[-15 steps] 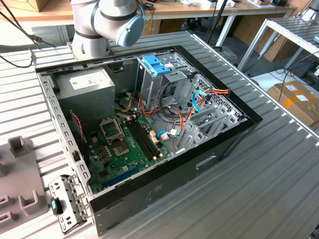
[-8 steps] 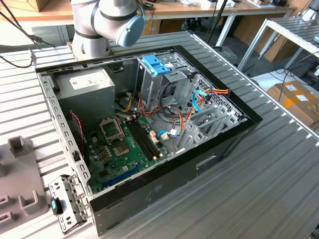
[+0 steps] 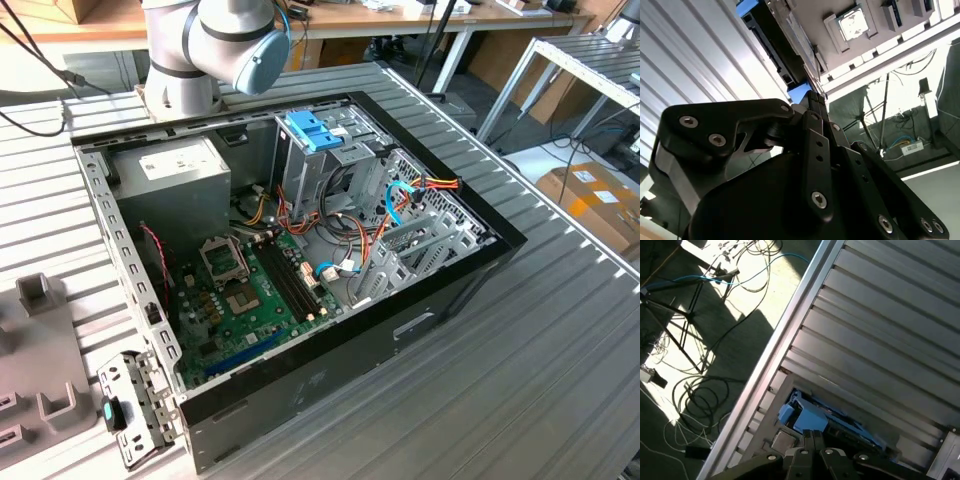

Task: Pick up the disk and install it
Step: 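Pick up the disk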

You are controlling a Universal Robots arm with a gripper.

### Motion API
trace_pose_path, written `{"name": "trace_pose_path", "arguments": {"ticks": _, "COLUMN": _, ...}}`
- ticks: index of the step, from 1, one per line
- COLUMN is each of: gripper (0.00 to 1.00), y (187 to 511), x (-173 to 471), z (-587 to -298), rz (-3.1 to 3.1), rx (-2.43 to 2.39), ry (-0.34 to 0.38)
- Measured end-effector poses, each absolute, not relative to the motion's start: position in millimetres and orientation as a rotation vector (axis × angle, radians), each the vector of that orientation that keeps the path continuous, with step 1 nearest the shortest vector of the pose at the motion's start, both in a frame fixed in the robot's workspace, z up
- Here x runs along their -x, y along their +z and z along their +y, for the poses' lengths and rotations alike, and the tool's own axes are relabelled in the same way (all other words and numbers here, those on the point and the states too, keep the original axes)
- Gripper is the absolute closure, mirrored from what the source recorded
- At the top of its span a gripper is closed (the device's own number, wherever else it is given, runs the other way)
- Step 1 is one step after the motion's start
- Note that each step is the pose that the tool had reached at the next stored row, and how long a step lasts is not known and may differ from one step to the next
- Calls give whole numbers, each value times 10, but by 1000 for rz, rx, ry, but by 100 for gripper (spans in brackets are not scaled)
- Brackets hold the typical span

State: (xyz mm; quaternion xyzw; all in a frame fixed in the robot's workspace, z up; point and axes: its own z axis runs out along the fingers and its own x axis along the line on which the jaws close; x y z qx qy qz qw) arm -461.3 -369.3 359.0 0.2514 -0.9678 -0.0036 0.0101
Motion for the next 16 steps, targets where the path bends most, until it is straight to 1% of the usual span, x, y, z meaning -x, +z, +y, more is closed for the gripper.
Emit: {"name": "trace_pose_path", "arguments": {"ticks": 16, "gripper": 89, "y": 3573, "x": 4613, "z": -3694, "rz": -2787, "rx": -1402, "ry": -4}}
